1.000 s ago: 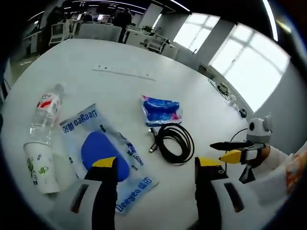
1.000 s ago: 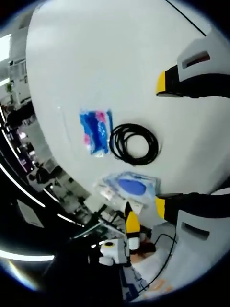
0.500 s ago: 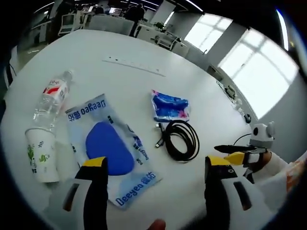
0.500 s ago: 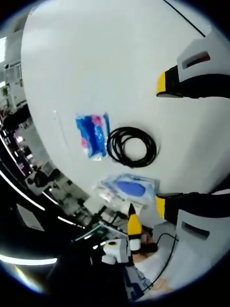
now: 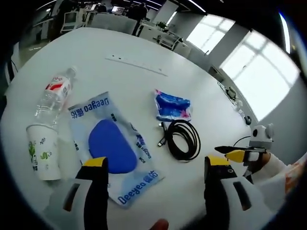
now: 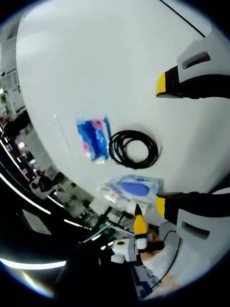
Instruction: Arrange the tabletop items into an orderly group along one side of the table until the central work area is clear of visible clutter.
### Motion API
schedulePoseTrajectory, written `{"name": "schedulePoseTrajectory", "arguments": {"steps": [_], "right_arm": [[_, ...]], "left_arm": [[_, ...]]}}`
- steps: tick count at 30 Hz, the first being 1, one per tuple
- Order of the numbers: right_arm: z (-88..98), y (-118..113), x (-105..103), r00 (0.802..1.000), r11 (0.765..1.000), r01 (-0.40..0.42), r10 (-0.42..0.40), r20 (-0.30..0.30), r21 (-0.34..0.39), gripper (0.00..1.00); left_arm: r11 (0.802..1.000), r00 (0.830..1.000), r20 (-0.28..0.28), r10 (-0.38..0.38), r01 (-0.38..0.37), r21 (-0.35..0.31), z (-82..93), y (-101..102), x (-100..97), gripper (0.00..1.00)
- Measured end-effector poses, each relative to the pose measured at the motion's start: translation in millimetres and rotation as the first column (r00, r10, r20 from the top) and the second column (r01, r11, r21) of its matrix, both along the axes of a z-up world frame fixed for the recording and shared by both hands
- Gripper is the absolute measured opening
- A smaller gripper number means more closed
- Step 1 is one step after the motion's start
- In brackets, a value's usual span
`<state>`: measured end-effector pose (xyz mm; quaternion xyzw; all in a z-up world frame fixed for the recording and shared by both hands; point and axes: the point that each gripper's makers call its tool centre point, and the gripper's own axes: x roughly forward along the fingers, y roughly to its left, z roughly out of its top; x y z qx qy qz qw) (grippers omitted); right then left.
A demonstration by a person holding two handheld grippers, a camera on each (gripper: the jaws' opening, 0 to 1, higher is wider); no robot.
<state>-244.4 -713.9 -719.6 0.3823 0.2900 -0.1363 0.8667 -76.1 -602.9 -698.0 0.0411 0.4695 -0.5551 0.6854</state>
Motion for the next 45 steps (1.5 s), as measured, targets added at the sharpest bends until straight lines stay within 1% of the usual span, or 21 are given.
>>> {"name": "schedulePoseTrajectory", "arguments": {"steps": [6,13,16,24,27,30,34,37,45], "right_arm": [[-2.3,1.5,-1.4,1.000,1.000,-0.005,0.005,-0.007,0.004,0.77],[0.1,1.3,1.0,1.000,1.000,-0.002,0.002,0.000,0.003,0.77],[-0.1,1.4,1.1,1.000,1.000,-0.001,0.001,-0.003,0.001,0.77],[0.0,2.7,0.1,1.000,1.000,-0.001,0.001,-0.008,0.004,0.77],[2.5,3.1,2.5,1.000,1.000,0.003,-0.003,0.003,0.017,0.77],[4.2,2.5,4.3,1.000,1.000,-0.003,0.003,-0.001,0.008,0.77],[4.1,3.1,5.2,1.000,1.000,-0.005,0.005,-0.004,0.010,0.76],[3.1,5.8,5.8,1.000,0.999,0.006,-0.007,0.006,0.041,0.75],[2.1,11.3,5.8,1.000,0.999,0.005,-0.004,-0.003,0.039,0.75]], "left_arm": [[1.000,1.000,0.007,0.015,-0.015,0.003,-0.9,1.7,5.6,0.83],[1.000,1.000,0.016,0.020,-0.020,0.001,0.6,5.2,11.2,0.83],[1.000,1.000,0.018,0.014,-0.015,0.016,-1.9,9.2,12.9,0.82],[0.999,0.999,0.018,0.039,-0.039,0.015,-2.3,15.4,20.4,0.81],[0.999,0.999,0.017,0.037,-0.037,0.025,-4.6,17.9,22.4,0.80],[0.999,0.999,0.020,0.044,-0.044,0.023,-3.7,19.6,25.6,0.80],[0.998,0.998,0.040,0.058,-0.059,0.017,2.1,23.0,33.9,0.78],[0.998,0.997,0.052,0.063,-0.064,0.013,5.6,25.4,42.5,0.75],[0.995,0.991,0.086,0.102,-0.104,0.013,13.3,36.1,73.7,0.75]]}}
